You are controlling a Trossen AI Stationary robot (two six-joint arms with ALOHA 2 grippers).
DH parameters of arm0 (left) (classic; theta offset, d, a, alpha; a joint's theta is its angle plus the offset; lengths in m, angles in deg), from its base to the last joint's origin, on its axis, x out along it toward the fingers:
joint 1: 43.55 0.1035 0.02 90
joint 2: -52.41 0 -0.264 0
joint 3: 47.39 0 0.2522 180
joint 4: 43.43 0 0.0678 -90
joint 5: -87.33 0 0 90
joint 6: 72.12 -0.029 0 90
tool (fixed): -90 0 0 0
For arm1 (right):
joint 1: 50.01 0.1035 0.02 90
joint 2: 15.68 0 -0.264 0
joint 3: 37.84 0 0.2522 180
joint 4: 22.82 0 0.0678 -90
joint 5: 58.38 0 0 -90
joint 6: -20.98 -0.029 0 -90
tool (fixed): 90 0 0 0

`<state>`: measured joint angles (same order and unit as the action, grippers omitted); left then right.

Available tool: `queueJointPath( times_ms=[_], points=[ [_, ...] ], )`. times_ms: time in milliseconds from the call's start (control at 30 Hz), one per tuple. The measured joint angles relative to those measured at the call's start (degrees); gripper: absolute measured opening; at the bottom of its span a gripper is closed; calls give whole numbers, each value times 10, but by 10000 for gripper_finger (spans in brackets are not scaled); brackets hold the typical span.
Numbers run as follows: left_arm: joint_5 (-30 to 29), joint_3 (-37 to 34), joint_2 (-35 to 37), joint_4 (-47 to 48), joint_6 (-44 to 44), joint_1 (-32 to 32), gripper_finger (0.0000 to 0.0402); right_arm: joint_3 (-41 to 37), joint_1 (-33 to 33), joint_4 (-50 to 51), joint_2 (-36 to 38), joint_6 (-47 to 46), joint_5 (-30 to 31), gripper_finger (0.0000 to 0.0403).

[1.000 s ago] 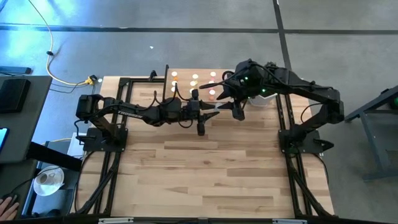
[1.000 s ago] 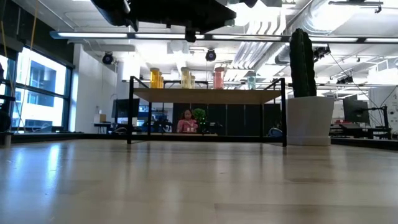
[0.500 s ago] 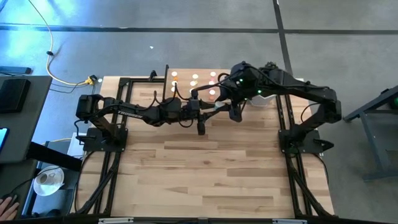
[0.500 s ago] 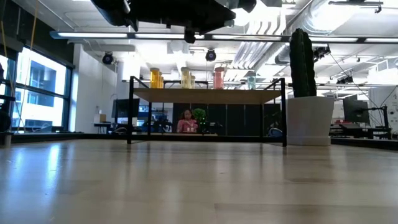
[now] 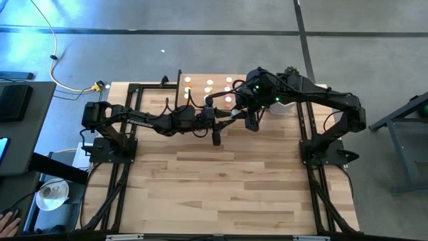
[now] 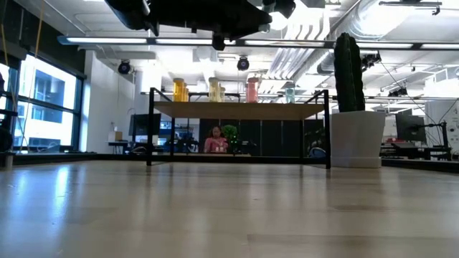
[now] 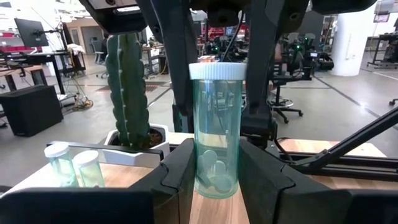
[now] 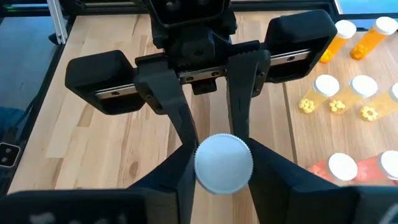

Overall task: Pick and place medicine bottles onto shelf by color
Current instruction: Put the blue pill bottle on the shelf aligned with the other blue pill bottles

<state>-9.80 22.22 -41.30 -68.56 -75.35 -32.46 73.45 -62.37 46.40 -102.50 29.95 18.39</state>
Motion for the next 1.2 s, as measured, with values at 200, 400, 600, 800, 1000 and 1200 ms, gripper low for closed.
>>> queueJointPath(
  times_ms=[200,400,600,800,1000,1200],
  points=[
    [-1,0,0,1,0,0,96,0,0,7,0,0,1,97],
    [-1,0,0,1,0,0,110,0,0,7,0,0,2,102],
    [-2,0,0,1,0,0,126,0,0,9,0,0,17,103],
    [-2,0,0,5,0,0,163,1,0,15,0,4,34,103],
    [-32,0,2,9,-6,0,192,21,0,28,10,5,69,103],
    [-60,-1,30,46,-45,1,195,26,-9,38,42,20,104,103]
  ],
)
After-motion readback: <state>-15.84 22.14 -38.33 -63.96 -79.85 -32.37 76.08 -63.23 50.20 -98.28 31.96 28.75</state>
